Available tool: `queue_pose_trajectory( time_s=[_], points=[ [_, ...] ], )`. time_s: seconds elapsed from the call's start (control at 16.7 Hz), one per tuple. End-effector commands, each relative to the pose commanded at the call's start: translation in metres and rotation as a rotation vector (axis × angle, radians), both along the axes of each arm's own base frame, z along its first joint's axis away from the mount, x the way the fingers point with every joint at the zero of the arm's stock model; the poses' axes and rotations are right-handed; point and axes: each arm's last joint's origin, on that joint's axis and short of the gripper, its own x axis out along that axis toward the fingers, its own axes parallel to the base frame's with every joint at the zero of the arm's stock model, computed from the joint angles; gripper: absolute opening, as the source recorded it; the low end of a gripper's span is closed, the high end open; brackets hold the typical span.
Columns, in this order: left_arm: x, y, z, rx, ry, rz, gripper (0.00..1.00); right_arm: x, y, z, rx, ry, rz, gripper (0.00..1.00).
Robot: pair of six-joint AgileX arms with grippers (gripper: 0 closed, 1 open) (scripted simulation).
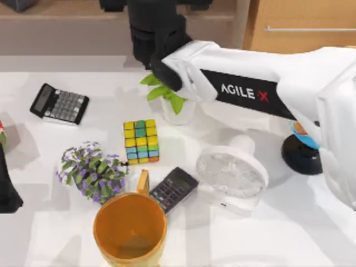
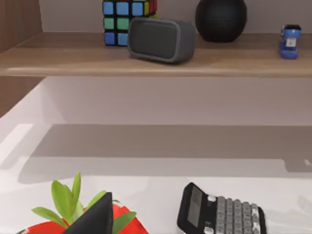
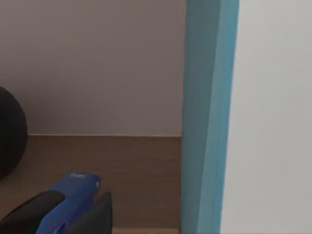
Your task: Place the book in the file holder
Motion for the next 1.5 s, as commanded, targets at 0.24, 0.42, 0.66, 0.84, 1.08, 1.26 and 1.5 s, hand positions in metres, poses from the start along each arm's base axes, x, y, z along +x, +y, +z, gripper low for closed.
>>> queue_pose_trajectory(
  time_s=[0.24, 0.42, 0.66, 0.84, 1.08, 1.26, 1.5],
  points=[
    [0.0, 0.0, 0.0, 0.0, 0.0, 0.0, 1.0, 0.0044, 0.0, 0.0001, 0.0, 0.0, 0.0, 1.0],
    [0.0, 0.0, 0.0, 0.0, 0.0, 0.0, 1.0, 0.0044, 0.0, 0.0001, 0.0, 0.0, 0.0, 0.85],
    [0.0, 0.0, 0.0, 0.0, 0.0, 0.0, 1.0, 0.0044, 0.0, 0.0001, 0.0, 0.0, 0.0, 0.55],
    [0.0, 0.0, 0.0, 0.0, 0.0, 0.0, 1.0, 0.0044, 0.0, 0.0001, 0.0, 0.0, 0.0, 0.32],
    [0.0, 0.0, 0.0, 0.0, 0.0, 0.0, 1.0, 0.0044, 0.0, 0.0001, 0.0, 0.0, 0.0, 0.02],
    [0.0, 0.0, 0.0, 0.0, 0.0, 0.0, 1.0, 0.0044, 0.0, 0.0001, 0.0, 0.0, 0.0, 0.0],
    [0.0, 0.0, 0.0, 0.0, 0.0, 0.0, 1.0, 0.0044, 0.0, 0.0001, 0.0, 0.0, 0.0, 0.0]
  ],
)
